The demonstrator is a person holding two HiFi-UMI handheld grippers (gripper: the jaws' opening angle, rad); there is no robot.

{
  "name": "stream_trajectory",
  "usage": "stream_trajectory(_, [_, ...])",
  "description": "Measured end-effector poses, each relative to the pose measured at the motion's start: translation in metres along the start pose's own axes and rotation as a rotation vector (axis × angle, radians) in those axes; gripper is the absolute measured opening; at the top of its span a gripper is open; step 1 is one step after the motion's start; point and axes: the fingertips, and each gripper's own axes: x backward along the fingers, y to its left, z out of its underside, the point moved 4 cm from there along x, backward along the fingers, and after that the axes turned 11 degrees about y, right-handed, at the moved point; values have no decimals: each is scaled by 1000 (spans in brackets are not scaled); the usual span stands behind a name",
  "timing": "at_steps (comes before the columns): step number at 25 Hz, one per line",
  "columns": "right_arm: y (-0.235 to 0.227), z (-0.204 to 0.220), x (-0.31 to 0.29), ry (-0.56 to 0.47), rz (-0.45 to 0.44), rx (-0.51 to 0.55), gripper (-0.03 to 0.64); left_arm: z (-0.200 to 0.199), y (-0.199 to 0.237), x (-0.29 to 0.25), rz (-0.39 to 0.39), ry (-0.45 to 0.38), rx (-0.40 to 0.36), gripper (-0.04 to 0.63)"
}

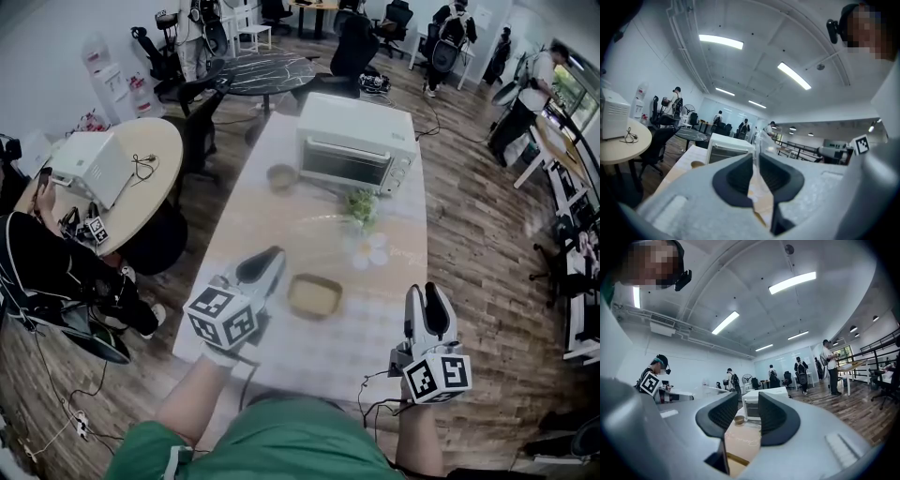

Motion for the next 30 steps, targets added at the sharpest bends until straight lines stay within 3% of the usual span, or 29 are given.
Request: stream_trajectory(30, [1,1,-15,-5,-9,12,126,0,11,-12,0,17,3,41])
